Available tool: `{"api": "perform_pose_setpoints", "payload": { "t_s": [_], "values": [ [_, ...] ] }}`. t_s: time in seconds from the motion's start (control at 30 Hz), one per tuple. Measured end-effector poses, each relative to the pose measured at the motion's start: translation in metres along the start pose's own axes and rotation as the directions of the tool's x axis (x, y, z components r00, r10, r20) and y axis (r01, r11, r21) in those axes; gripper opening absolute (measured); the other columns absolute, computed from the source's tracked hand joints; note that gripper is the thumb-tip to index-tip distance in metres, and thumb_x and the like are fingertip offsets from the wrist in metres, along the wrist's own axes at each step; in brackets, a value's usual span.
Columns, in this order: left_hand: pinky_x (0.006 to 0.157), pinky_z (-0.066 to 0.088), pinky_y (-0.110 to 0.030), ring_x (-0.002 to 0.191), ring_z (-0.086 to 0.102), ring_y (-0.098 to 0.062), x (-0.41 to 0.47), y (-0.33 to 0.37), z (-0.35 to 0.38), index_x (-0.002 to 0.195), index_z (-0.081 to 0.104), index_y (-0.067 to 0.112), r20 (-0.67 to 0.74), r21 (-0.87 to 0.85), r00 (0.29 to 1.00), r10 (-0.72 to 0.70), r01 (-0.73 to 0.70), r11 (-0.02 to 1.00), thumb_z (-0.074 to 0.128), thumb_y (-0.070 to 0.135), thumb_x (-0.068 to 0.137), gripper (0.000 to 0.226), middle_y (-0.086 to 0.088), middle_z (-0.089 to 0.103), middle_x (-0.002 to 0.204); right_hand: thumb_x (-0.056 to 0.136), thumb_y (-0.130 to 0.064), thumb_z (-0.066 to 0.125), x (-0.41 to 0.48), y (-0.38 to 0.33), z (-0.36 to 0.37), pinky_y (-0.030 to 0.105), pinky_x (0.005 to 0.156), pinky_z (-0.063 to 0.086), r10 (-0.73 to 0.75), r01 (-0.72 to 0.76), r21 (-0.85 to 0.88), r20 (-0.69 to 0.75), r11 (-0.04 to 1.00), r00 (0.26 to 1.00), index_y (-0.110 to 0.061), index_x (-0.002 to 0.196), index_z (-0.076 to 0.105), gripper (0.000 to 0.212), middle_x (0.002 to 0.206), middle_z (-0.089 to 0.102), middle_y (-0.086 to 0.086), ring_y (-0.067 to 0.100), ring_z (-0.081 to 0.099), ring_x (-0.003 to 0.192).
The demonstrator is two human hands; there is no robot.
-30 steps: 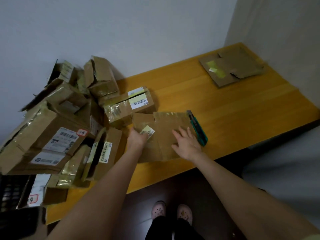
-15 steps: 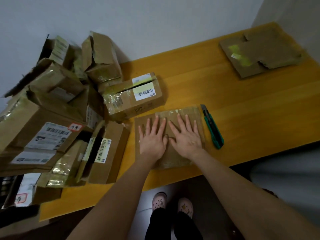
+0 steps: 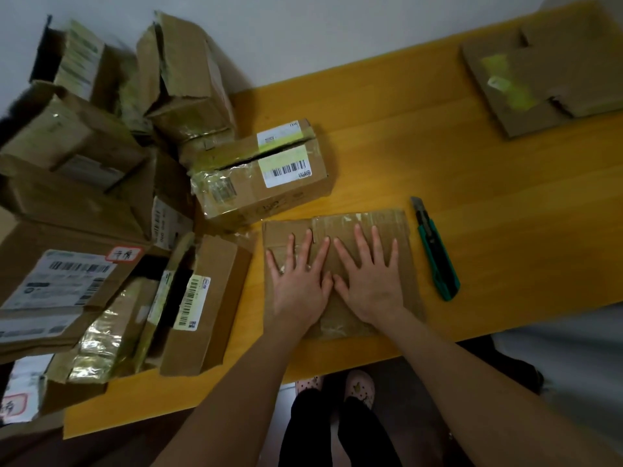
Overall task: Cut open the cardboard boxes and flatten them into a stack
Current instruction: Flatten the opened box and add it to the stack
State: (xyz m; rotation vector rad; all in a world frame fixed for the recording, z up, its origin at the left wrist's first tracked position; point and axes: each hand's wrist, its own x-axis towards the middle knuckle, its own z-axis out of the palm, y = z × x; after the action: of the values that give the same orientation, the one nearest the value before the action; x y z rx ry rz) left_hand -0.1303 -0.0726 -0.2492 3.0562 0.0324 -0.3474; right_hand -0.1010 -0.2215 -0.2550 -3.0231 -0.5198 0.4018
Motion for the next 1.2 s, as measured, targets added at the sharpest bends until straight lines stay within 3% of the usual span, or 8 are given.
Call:
{"api": "perform_pose_setpoints", "payload": {
  "t_s": [0.47,0.57,0.67,0.73,0.83,0.93,1.03,1.2],
  "values": [
    [0.112,-0.005,-0.063,0.149,-0.004,-0.027,0.002,0.000,0.001,0.153,0.000,0.038,0.024,0.029,1.000,-0.005,0.005,1.000,0.009,0.054,0.095,0.060,0.002,-0.001,0.163,0.087,-0.067,0.000,0.003,0.001,0.003,0.057,0.109,-0.018,0.002,-0.002,-0.021,0.026,1.000,1.000,-0.040,0.145,-0.017,0.066,0.155,-0.027,0.003,0.033,-0.022,0.144],
    [0.114,-0.004,-0.061,0.149,-0.007,-0.026,0.001,0.000,-0.009,0.153,-0.002,0.036,0.076,-0.021,0.997,0.013,-0.011,1.000,0.020,0.052,0.098,0.061,-0.001,-0.006,0.163,0.093,-0.065,0.018,0.002,0.004,-0.011,0.057,0.111,-0.014,-0.047,0.043,0.048,0.081,0.998,0.996,-0.039,0.150,-0.007,0.068,0.158,-0.022,0.004,0.031,-0.022,0.144],
    [0.115,0.003,-0.058,0.149,0.001,-0.029,-0.010,-0.002,-0.030,0.155,0.002,0.026,0.066,-0.157,0.987,-0.147,0.155,0.975,0.040,0.046,0.097,0.072,-0.009,-0.003,0.162,0.090,-0.058,0.046,-0.009,0.009,-0.033,0.055,0.117,-0.001,0.050,-0.062,0.113,0.105,0.992,0.993,-0.032,0.152,-0.001,0.082,0.159,-0.016,0.008,0.031,-0.014,0.146],
    [0.115,0.015,-0.056,0.147,0.009,-0.034,-0.021,-0.005,-0.042,0.155,0.002,0.021,0.111,-0.263,0.950,-0.291,0.310,0.913,0.046,0.042,0.096,0.076,-0.012,-0.005,0.161,0.086,-0.055,0.057,-0.024,0.013,-0.045,0.053,0.118,0.011,0.245,-0.255,0.148,0.086,0.955,0.966,-0.029,0.152,0.000,0.091,0.159,-0.008,0.010,0.032,-0.002,0.147],
    [0.105,0.037,-0.049,0.139,0.030,-0.040,-0.033,-0.007,-0.054,0.154,0.002,0.018,0.260,-0.424,0.878,-0.402,0.478,0.769,0.047,0.039,0.097,0.076,-0.015,0.001,0.159,0.083,-0.056,0.061,-0.040,0.015,-0.057,0.049,0.112,0.028,0.402,-0.444,0.225,0.207,0.868,0.892,-0.026,0.152,0.005,0.094,0.158,0.002,0.009,0.033,0.020,0.142],
    [0.106,0.035,-0.049,0.138,0.029,-0.040,-0.033,-0.007,-0.063,0.154,0.003,0.019,0.305,-0.511,0.853,-0.424,0.522,0.683,0.052,0.039,0.096,0.079,-0.017,0.012,0.157,0.082,-0.054,0.066,-0.037,0.013,-0.070,0.048,0.105,0.037,0.473,-0.561,0.349,0.308,0.751,0.825,-0.025,0.151,0.011,0.094,0.153,0.015,0.010,0.036,0.029,0.134],
    [0.110,0.028,-0.049,0.139,0.025,-0.041,-0.028,-0.012,-0.068,0.154,0.007,0.018,0.380,-0.585,0.784,-0.491,0.615,0.529,0.054,0.045,0.094,0.081,-0.021,0.020,0.153,0.077,-0.048,0.073,-0.030,0.008,-0.080,0.048,0.104,0.037,0.504,-0.572,0.514,0.283,0.639,0.816,-0.026,0.150,0.016,0.096,0.147,0.023,0.012,0.037,0.029,0.131],
    [0.109,0.028,-0.046,0.136,0.030,-0.038,-0.027,-0.013,-0.079,0.148,0.024,0.008,0.430,-0.631,0.691,-0.581,0.690,0.354,0.053,0.053,0.091,0.078,-0.020,0.032,0.149,0.074,-0.051,0.076,-0.016,0.015,-0.106,0.050,0.107,0.036,0.523,-0.559,0.542,0.239,0.628,0.818,-0.027,0.151,0.014,0.103,0.149,0.024,0.013,0.038,0.031,0.134]
  ]
}}
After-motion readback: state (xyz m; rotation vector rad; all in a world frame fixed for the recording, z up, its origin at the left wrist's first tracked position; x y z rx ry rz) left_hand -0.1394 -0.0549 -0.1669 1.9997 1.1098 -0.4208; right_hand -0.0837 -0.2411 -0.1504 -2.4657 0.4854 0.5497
